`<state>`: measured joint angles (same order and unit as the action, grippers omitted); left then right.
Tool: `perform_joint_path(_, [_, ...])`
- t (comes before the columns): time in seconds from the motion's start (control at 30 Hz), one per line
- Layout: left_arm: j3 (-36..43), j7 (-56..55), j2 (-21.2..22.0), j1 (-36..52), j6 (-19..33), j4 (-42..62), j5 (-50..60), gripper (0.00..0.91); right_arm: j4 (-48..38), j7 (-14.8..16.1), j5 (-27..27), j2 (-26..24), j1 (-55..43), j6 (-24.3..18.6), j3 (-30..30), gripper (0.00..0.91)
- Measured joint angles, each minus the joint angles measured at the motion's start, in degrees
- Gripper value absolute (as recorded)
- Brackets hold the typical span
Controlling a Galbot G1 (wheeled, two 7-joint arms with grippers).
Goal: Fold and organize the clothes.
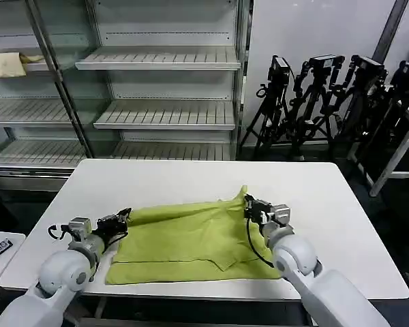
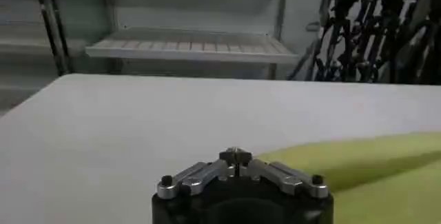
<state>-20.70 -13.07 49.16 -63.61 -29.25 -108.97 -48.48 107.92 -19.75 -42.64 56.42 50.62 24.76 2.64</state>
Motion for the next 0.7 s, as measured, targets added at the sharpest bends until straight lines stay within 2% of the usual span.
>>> perform_joint_path(0.37, [-2.2,2.5,-0.6,-7.2,-1.0,-4.0,2.9,0.030,7.4,0.2,-0.4,-2.5,10.1,1.3,5.9,0.000])
perform_joint_path(0.7, [-3.0,4.2,-0.4,-12.0,0.1,-4.5,7.8,0.030,9.3,-0.2,0.1,-2.0,15.8,3.0,7.2,0.000])
